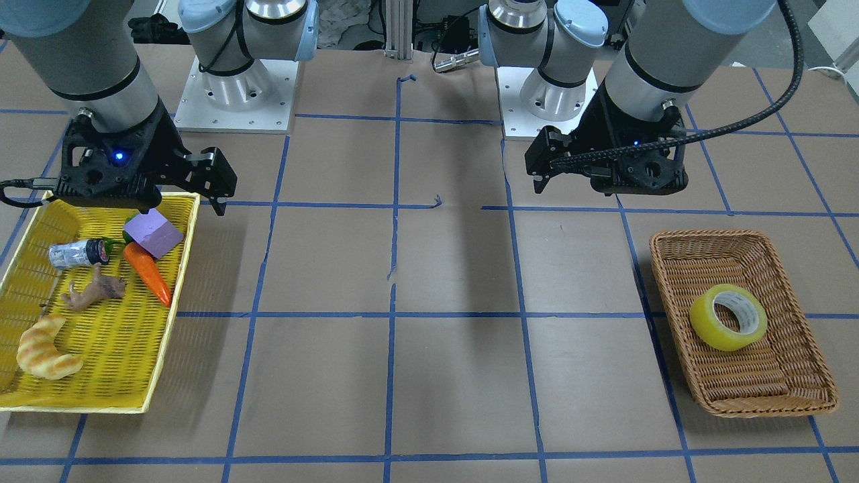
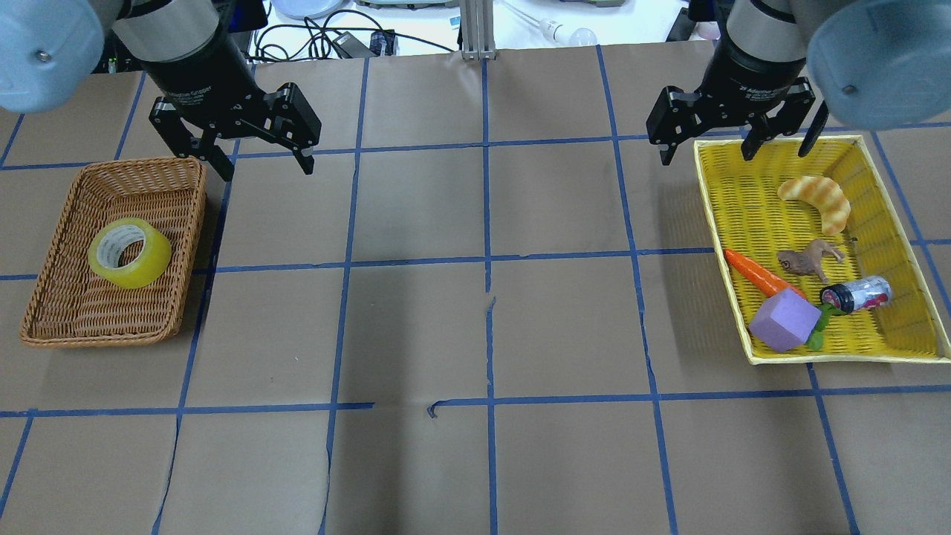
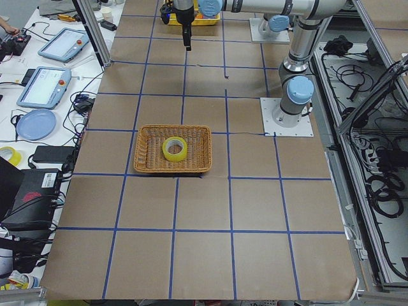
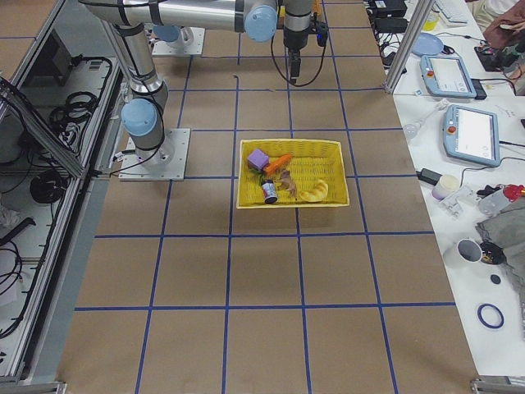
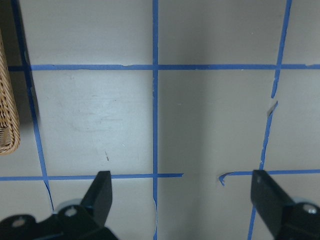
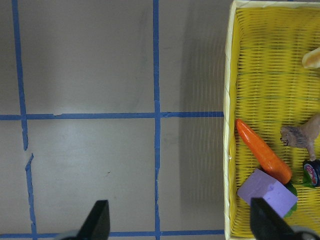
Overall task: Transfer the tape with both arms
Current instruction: 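Release the tape roll in the wicker basket and raise the left gripper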
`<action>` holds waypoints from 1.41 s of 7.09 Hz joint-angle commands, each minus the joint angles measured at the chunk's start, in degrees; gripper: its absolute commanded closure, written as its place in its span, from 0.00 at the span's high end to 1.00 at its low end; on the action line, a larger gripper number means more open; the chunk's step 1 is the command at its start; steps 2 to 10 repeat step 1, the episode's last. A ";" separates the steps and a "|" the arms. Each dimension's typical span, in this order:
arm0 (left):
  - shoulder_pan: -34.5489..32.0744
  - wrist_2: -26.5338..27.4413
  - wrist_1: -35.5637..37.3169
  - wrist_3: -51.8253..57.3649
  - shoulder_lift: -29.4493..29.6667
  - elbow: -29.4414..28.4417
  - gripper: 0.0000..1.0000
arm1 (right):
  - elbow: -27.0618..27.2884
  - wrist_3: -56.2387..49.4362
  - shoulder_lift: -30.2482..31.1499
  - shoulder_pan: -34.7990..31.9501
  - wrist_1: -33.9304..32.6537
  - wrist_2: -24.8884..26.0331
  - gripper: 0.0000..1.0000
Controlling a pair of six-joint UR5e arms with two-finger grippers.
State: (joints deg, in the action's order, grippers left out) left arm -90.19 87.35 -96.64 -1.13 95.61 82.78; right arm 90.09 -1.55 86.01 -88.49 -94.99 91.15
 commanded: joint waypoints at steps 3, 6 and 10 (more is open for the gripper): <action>-0.07 0.19 -0.22 -0.01 0.01 -0.07 1.00 | 0.00 -0.03 0.04 0.07 0.07 -0.09 1.00; -0.07 0.19 -0.22 -0.01 0.01 -0.07 1.00 | 0.00 -0.03 0.04 0.07 0.07 -0.09 1.00; -0.07 0.19 -0.22 -0.01 0.01 -0.07 1.00 | 0.00 -0.03 0.04 0.07 0.07 -0.09 1.00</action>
